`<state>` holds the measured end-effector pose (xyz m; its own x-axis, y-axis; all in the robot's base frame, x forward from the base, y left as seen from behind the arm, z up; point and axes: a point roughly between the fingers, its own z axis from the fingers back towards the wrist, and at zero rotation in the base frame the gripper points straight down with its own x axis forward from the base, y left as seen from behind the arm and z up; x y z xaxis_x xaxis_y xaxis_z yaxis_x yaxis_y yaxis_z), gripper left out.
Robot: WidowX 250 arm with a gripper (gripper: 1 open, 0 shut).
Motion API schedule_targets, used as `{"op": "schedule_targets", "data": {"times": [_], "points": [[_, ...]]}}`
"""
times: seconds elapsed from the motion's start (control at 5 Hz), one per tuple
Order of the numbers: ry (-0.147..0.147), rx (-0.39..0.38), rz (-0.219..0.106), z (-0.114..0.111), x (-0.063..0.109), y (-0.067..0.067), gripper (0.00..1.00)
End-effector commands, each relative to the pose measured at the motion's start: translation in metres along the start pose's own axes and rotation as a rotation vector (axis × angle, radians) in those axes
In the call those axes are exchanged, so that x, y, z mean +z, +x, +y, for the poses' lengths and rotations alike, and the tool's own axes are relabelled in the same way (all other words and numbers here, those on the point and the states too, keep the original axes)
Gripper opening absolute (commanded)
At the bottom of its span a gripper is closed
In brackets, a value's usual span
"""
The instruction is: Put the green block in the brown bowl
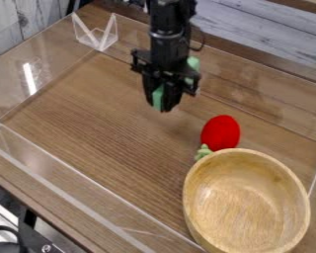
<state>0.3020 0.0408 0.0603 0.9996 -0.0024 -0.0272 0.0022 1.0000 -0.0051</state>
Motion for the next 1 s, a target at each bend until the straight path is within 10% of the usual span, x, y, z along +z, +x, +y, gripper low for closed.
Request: {"op": "schedule_targets", "data": {"times": [0.0,0.8], "points": [[0.001,0.064,-0.085,0.002,0.026,0.026,0.00],[-0.060,0.040,-0.143,-0.012,0.055,0.065,0.00]]}}
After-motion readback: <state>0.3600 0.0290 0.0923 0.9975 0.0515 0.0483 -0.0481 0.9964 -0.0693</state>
